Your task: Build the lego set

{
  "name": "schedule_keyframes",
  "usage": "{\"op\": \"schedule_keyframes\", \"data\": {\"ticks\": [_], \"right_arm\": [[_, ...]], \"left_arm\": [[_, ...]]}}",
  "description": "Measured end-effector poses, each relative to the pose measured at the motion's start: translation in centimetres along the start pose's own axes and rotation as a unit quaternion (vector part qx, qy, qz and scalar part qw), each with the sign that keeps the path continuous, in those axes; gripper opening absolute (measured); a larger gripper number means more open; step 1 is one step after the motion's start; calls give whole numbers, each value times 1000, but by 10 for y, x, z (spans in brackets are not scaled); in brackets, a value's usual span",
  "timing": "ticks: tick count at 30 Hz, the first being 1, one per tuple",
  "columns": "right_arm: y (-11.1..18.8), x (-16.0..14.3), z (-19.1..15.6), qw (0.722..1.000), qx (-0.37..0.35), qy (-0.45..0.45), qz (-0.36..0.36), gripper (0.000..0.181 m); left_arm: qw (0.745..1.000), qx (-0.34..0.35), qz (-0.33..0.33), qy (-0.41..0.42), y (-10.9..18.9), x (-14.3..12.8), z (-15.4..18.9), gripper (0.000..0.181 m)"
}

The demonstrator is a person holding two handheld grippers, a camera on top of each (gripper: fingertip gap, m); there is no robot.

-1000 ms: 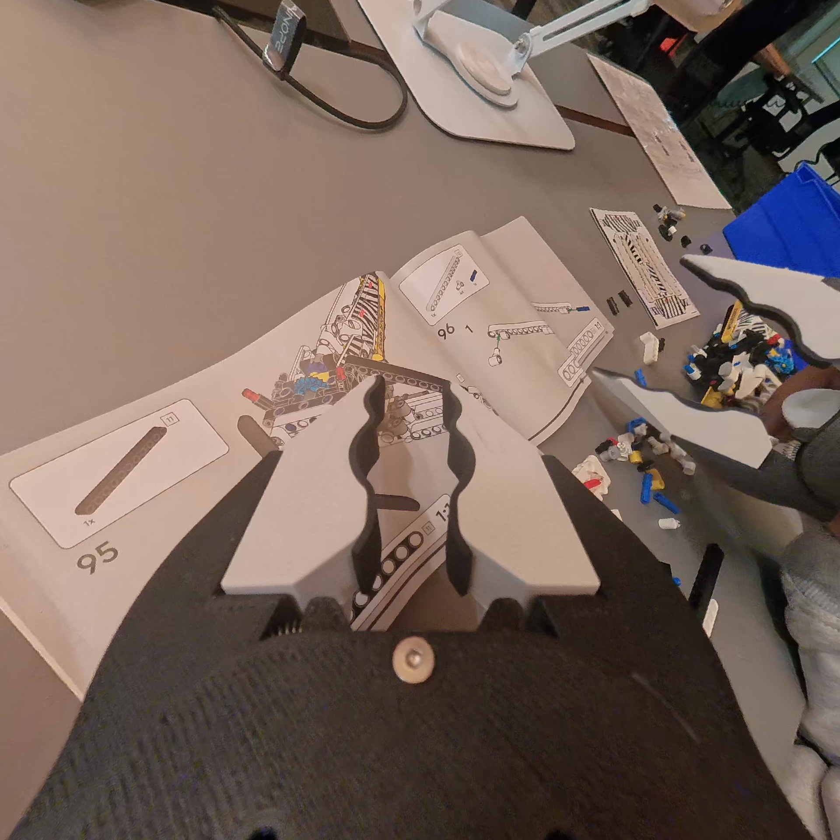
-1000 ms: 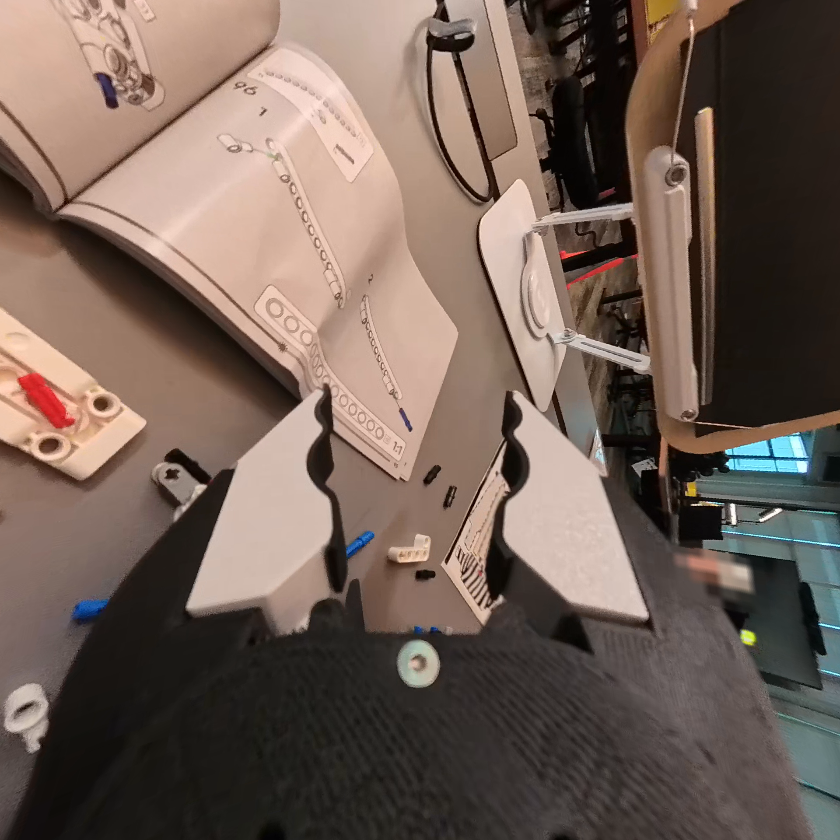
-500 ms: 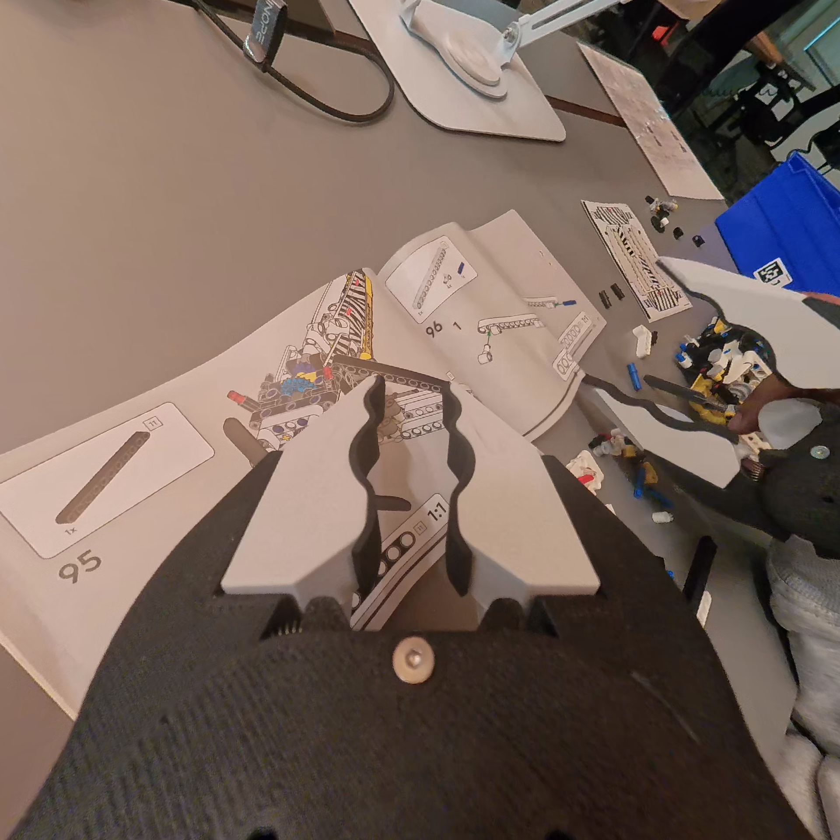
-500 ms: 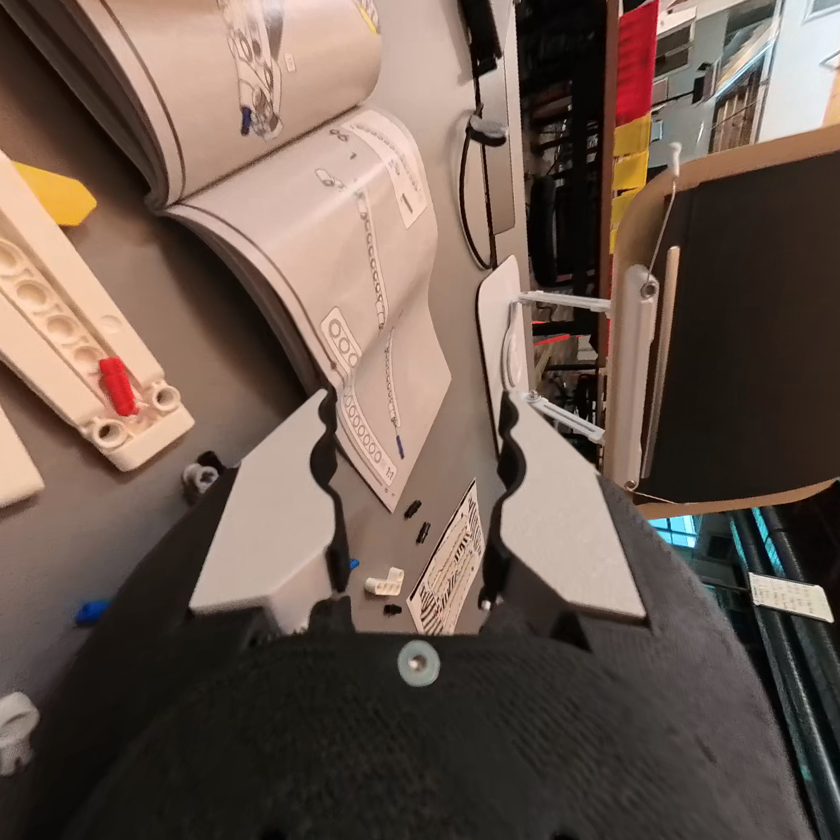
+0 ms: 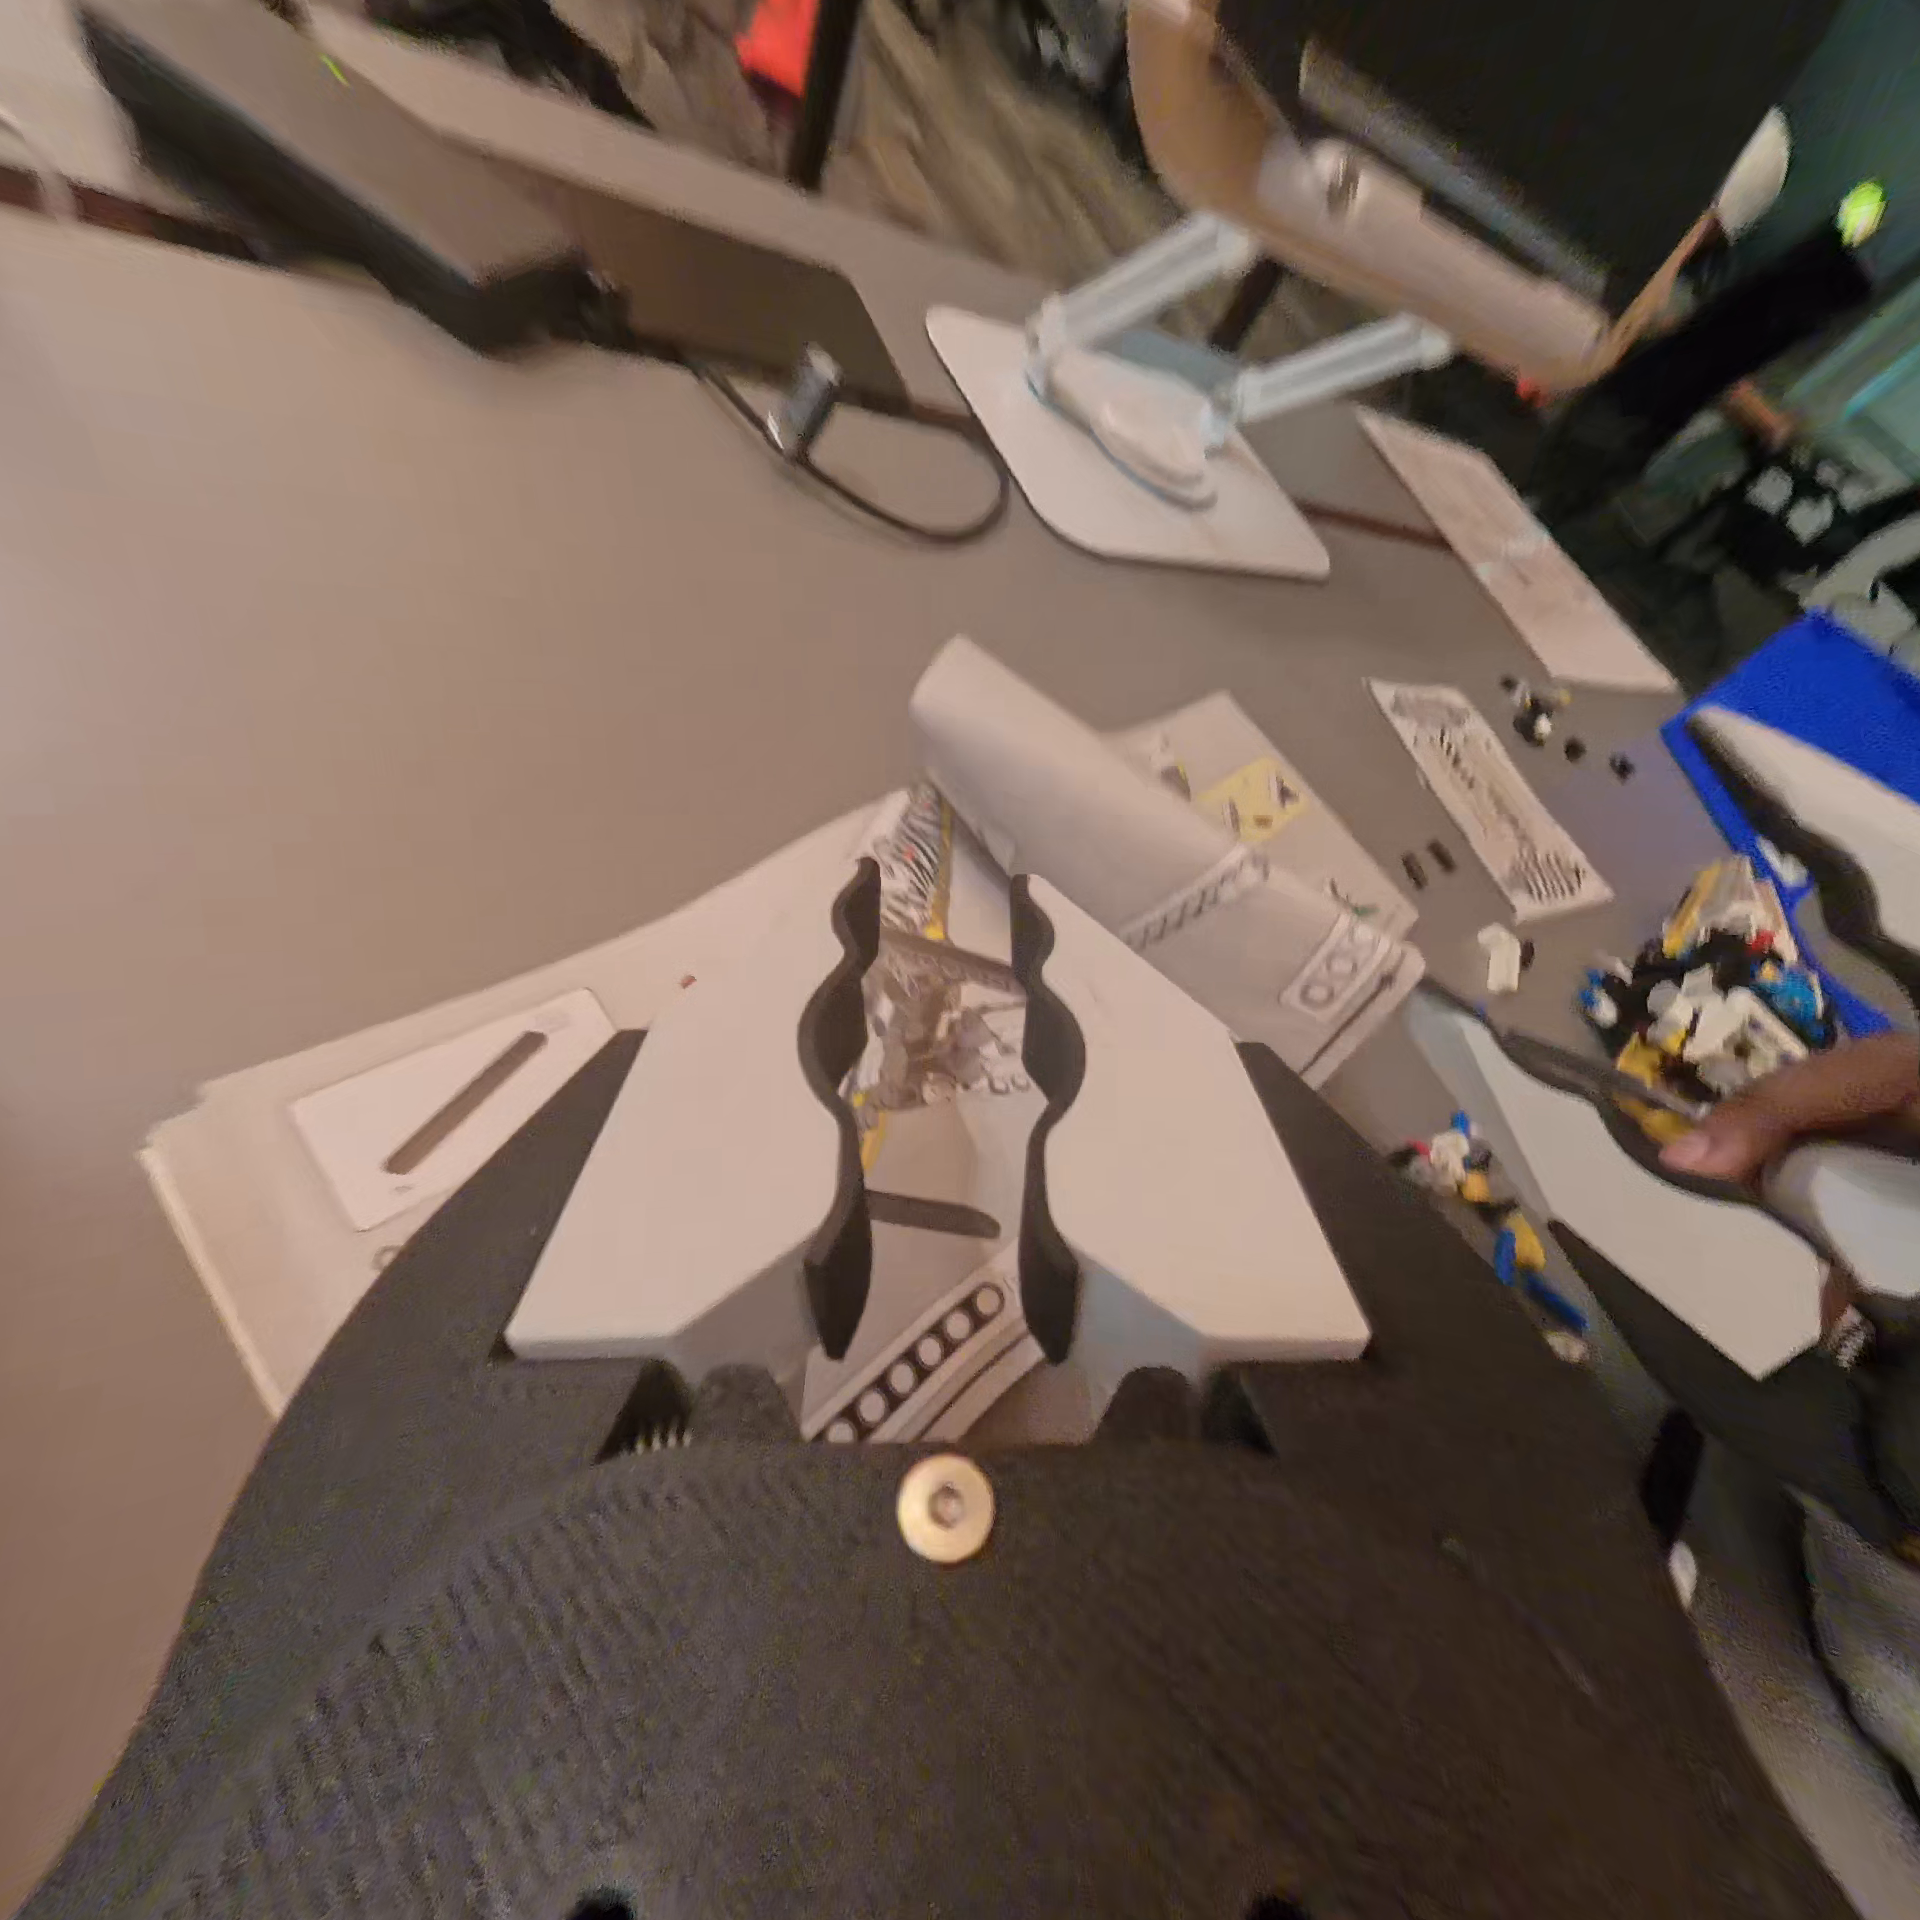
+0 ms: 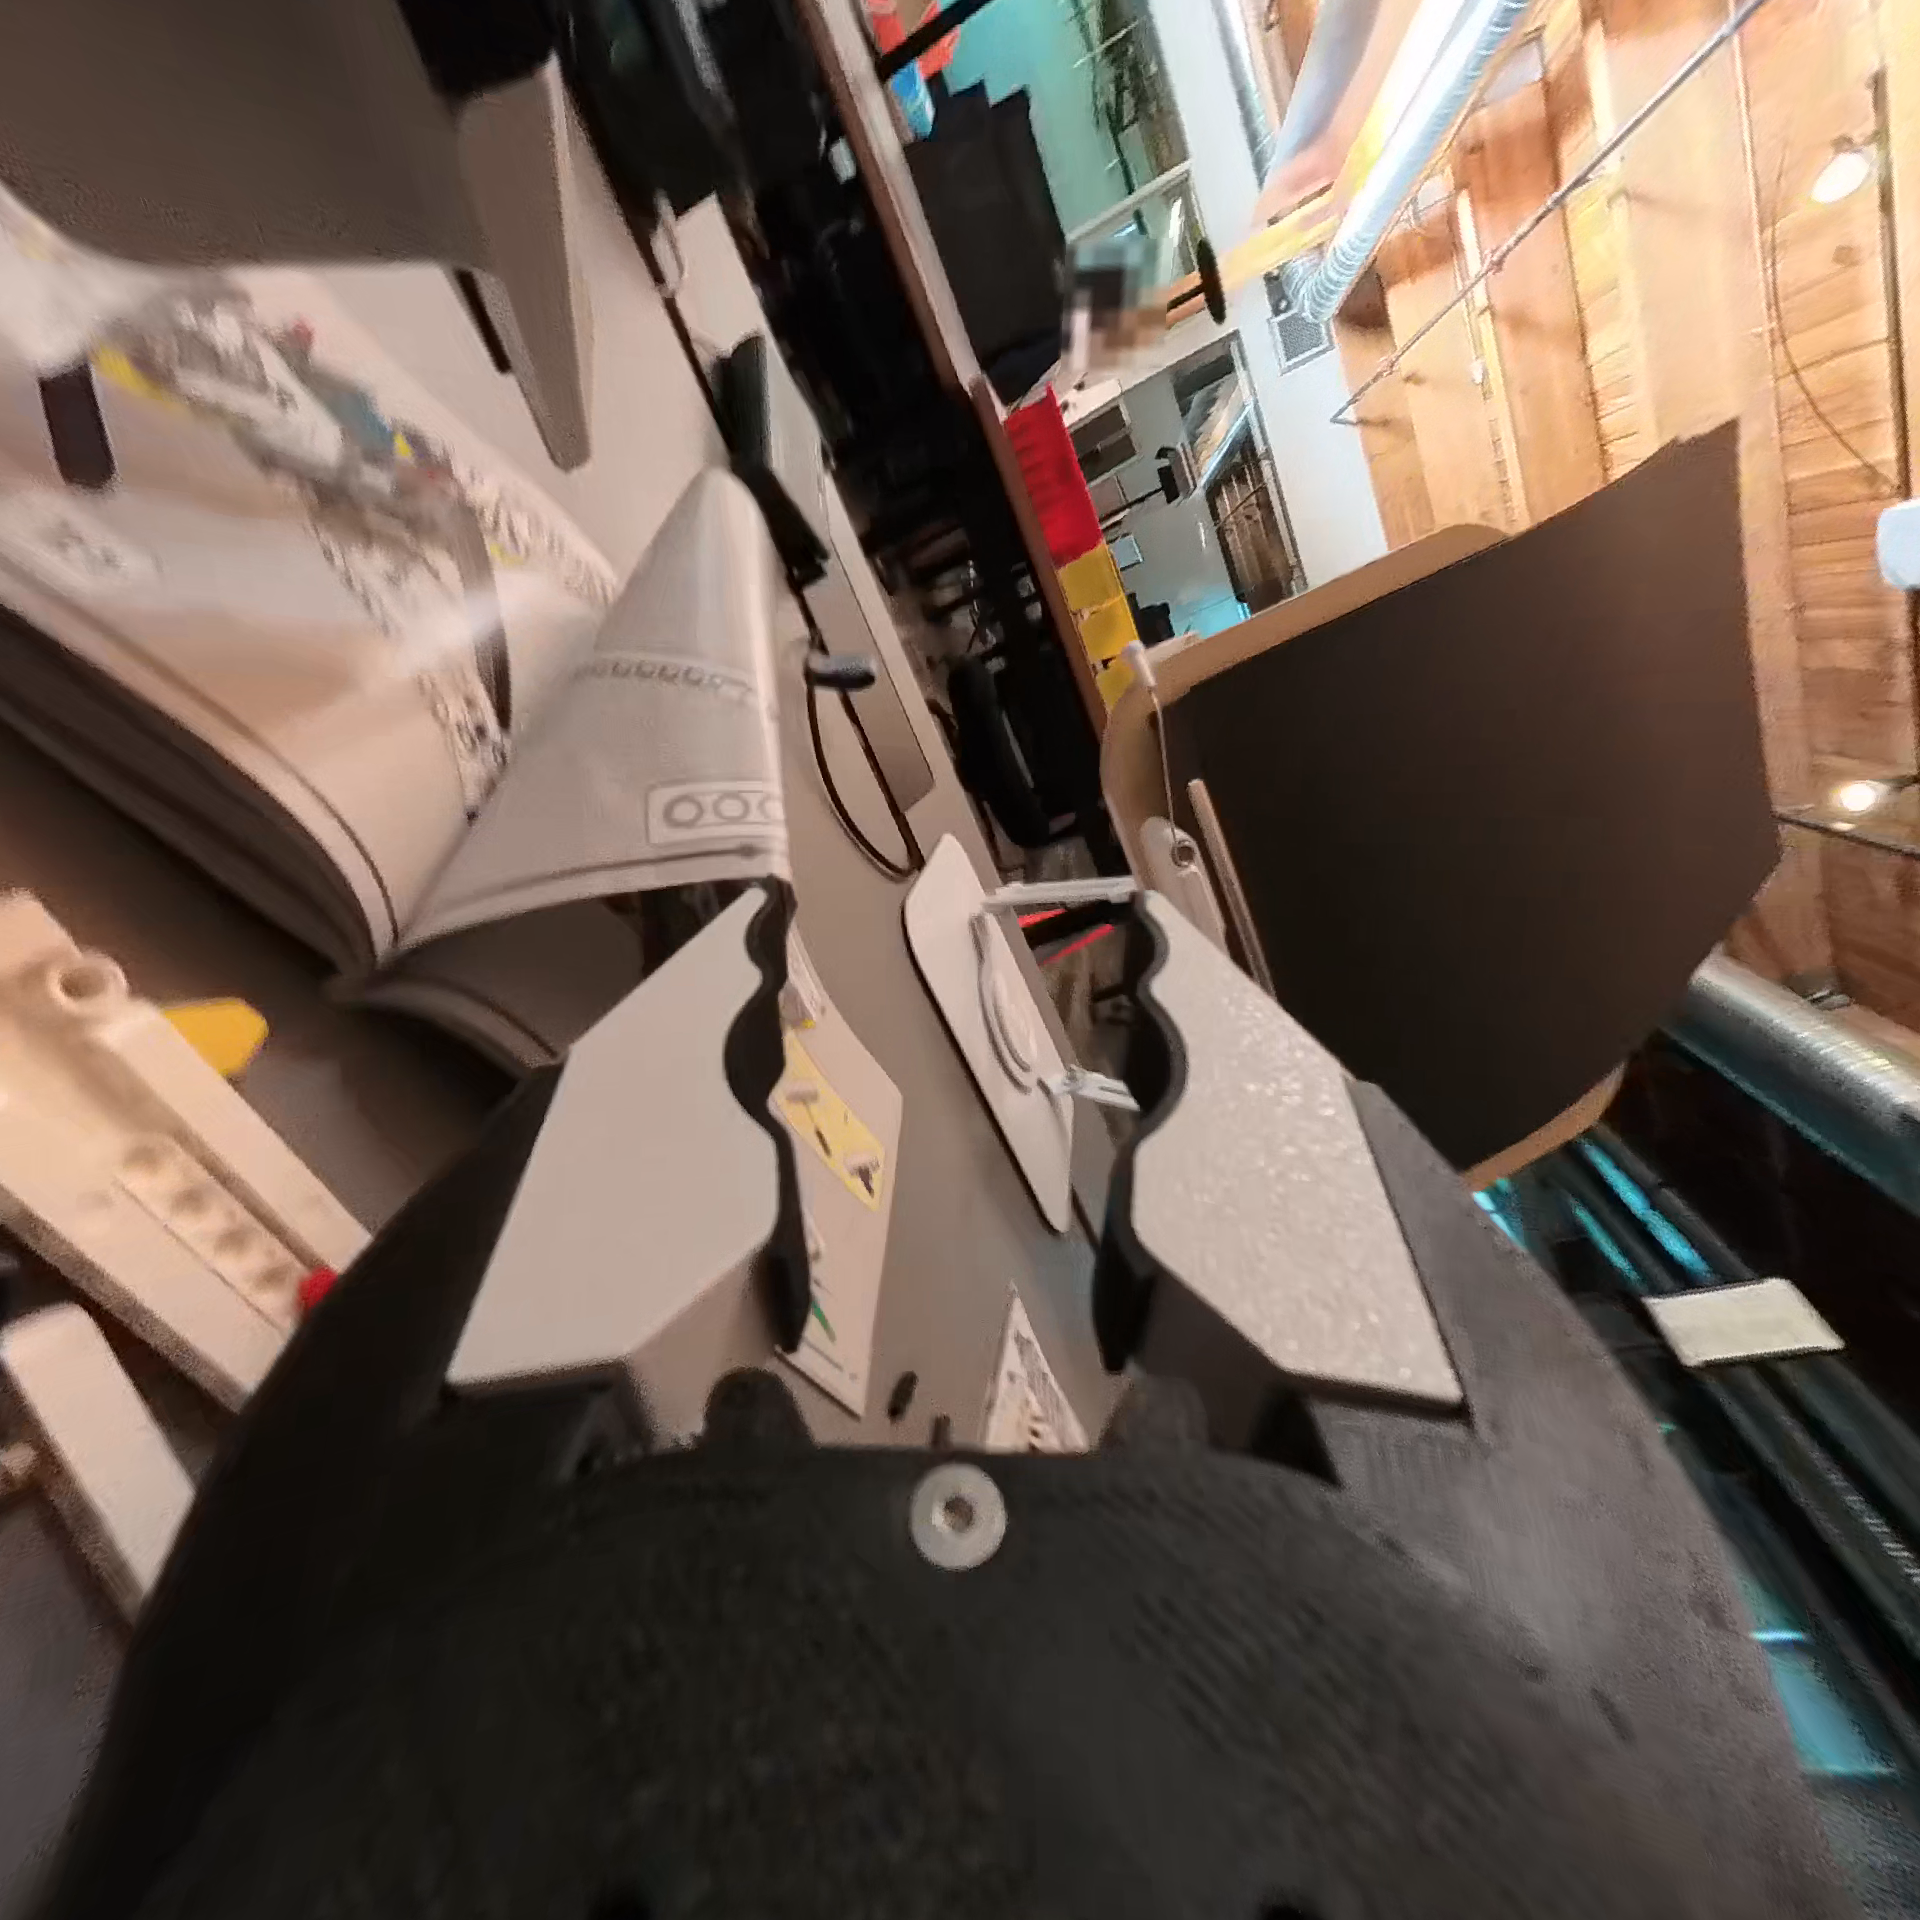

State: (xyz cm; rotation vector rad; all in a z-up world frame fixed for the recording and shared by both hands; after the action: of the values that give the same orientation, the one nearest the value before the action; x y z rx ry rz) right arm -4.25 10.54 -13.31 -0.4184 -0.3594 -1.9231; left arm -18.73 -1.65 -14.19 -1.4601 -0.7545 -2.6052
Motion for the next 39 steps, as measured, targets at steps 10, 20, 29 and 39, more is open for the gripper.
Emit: {"op": "schedule_keyframes", "data": {"ticks": [10,20,29,39], "right_arm": [[0,30,-16,997,36,-61,34,71],[8,51,-38,996,58,-16,68,70],[14,56,-44,994,72,-6,86,70],[28,68,-57,985,97,36,141,68]], "left_arm": [[991,15,133,19,26,16,-7,23],[990,5,136,28,25,16,-8,24],[981,18,190,36,38,21,-12,24],[976,11,212,43,42,23,-13,24]]}}
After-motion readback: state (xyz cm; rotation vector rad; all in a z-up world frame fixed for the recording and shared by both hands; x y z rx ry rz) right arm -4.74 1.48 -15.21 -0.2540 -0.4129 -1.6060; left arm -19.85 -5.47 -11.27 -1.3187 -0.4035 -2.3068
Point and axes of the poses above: each gripper's, where its closed fingertips meet, y back along the fingers, x out of its top, z = x × y across the jaws, the point moved 10 cm from there along y, back along the fingers, and after that the axes turned 2 degrees about -x, right-handed, at the moved point
